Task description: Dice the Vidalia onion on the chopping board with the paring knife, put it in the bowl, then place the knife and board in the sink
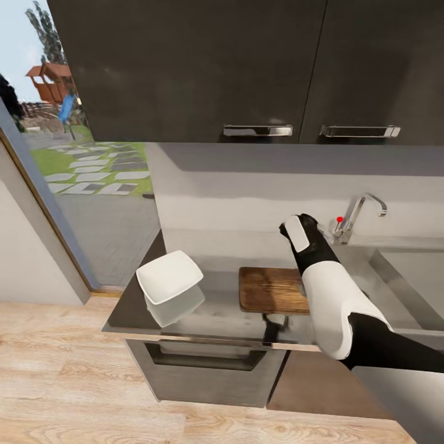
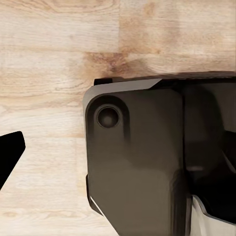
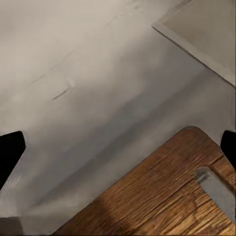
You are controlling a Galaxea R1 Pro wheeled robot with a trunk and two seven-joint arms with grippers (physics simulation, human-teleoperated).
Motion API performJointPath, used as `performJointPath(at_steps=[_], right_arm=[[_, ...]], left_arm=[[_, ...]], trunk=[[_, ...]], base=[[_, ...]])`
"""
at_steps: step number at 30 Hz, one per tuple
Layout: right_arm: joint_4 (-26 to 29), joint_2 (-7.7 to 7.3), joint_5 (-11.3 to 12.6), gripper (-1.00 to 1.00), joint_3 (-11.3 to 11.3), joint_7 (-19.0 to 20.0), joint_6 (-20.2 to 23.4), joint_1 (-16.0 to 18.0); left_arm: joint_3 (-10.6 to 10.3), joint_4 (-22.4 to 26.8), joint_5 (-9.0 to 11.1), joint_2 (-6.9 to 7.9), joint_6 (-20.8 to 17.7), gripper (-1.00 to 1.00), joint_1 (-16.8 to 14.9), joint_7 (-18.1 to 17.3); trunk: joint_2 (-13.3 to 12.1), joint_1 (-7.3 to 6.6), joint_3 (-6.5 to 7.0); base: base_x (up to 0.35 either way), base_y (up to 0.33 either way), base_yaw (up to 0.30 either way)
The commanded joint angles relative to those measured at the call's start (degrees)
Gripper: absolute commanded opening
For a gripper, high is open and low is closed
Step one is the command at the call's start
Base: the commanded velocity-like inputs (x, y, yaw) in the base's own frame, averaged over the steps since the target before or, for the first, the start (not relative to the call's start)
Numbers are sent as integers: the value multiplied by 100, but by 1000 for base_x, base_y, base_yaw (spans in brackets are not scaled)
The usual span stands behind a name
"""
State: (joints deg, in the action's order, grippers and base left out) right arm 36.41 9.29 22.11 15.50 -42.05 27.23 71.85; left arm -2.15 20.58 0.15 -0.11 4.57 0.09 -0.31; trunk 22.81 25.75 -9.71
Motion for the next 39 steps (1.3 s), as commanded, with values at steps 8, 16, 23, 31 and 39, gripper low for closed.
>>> performJointPath(at_steps=[8,16,23,31,39], right_arm=[[71,-30,-1231,100,-227,1814,37,-25],[1471,-28,-1964,100,-241,3117,14,-831],[3286,-24,-2021,100,-263,3887,25,-2116],[3898,-18,-2194,100,-261,4701,-206,-2951],[3867,-16,-2234,100,-262,4737,-355,-3065]], left_arm=[[-6,8,-6,2,9,100,0,4],[3,8,-22,16,9,100,0,4],[12,17,-23,19,9,100,0,4],[21,40,-23,33,28,100,0,4],[25,43,-17,34,117,100,0,4]], trunk=[[11,3,-11],[11,3,-11],[11,3,-11],[11,3,-11],[11,3,-11]], base=[[0,0,0],[0,0,0],[0,0,0],[0,0,0],[0,0,0]])
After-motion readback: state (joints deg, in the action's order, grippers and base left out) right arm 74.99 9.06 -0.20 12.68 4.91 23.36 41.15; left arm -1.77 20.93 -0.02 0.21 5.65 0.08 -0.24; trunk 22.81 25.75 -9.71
